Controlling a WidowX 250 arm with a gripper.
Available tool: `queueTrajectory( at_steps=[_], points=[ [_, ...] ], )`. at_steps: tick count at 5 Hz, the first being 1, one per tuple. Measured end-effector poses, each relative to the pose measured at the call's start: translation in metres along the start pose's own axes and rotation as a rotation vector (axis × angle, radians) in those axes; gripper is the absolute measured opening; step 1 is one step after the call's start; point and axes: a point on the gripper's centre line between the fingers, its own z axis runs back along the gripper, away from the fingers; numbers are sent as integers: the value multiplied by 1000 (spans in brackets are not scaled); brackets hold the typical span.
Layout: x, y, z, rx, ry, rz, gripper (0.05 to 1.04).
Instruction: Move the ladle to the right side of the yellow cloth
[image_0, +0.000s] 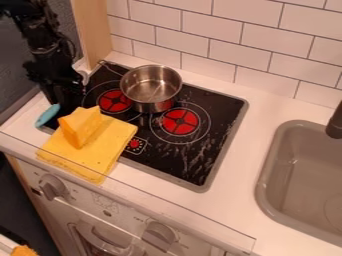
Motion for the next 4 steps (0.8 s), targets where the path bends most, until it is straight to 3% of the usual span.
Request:
queueTrajectory(
  at_steps=[1, 3, 4],
  points=[
    [-4, -11, 7, -3, 10, -33, 124],
    [-26, -28, 77, 63, 5, -60, 116],
    [-29, -57, 97, 42, 4, -122, 115]
  ],
)
